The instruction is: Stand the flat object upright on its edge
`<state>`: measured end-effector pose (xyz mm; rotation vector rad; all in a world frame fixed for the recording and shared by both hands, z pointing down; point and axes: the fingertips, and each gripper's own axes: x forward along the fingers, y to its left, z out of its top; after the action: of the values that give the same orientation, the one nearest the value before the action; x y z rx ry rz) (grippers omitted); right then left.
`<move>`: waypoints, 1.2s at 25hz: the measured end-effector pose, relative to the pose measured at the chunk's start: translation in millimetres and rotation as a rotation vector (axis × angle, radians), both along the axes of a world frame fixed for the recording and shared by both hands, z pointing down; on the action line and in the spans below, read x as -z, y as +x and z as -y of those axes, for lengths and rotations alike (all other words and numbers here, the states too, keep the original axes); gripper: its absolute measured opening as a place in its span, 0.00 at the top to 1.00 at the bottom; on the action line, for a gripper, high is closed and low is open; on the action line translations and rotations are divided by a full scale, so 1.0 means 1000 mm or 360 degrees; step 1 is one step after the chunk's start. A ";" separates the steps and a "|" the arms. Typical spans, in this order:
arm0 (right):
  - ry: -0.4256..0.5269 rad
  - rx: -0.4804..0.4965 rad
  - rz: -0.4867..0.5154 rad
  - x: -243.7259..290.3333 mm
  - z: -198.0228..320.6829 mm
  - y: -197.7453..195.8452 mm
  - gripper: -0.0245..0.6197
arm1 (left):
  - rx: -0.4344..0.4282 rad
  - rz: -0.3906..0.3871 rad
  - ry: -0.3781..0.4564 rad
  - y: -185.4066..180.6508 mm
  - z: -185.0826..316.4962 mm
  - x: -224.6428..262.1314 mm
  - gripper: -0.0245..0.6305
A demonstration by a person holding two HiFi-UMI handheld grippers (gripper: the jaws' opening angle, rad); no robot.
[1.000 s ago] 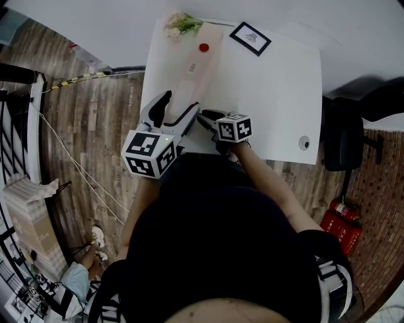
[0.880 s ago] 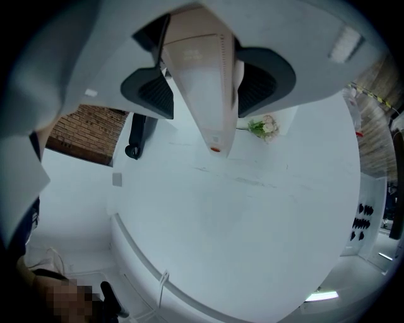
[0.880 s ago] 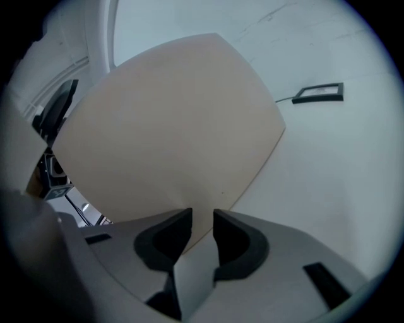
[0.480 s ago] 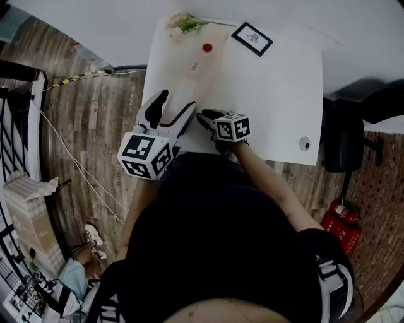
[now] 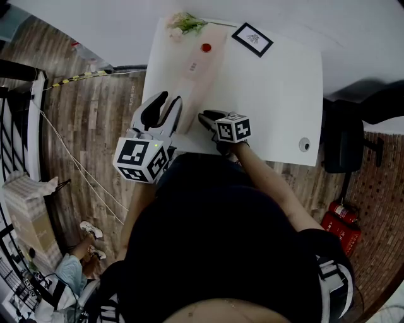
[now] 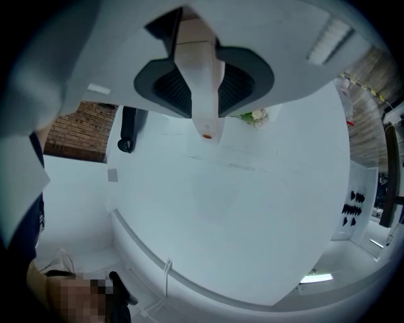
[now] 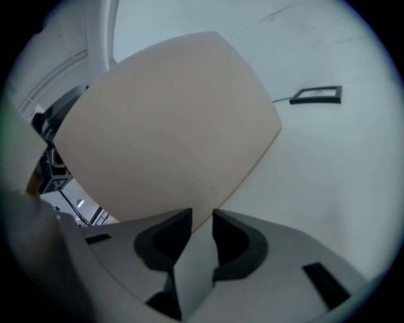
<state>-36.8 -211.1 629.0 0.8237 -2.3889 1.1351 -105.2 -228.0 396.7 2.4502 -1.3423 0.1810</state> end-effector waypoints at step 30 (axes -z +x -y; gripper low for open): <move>0.1939 -0.0548 -0.0234 0.448 0.078 0.045 0.94 | 0.0438 0.0132 0.0738 -0.051 0.035 0.181 0.95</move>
<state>8.0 -288.6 180.7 1.6078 -2.7143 -0.4745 -155.9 -263.5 216.2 2.5956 -1.9198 -0.1118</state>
